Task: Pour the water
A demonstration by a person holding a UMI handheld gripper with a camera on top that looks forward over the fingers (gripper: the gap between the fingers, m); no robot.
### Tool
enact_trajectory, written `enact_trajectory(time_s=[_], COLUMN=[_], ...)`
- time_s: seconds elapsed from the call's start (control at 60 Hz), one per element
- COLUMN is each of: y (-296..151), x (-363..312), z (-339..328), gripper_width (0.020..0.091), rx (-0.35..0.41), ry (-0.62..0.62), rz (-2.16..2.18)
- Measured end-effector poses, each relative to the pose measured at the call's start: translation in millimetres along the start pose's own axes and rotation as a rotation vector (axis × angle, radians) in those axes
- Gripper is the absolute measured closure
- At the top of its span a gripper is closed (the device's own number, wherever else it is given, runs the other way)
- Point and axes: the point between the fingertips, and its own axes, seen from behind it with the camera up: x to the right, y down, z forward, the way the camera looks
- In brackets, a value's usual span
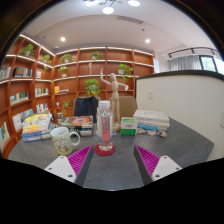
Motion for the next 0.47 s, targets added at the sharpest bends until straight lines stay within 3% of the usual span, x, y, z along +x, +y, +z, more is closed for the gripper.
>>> enact_trajectory(time_s=[0.467], y=[-22], x=[5], z=[-18], gripper_width=[0.0251], rx=[0.049], ry=[0.012], rz=[0.021])
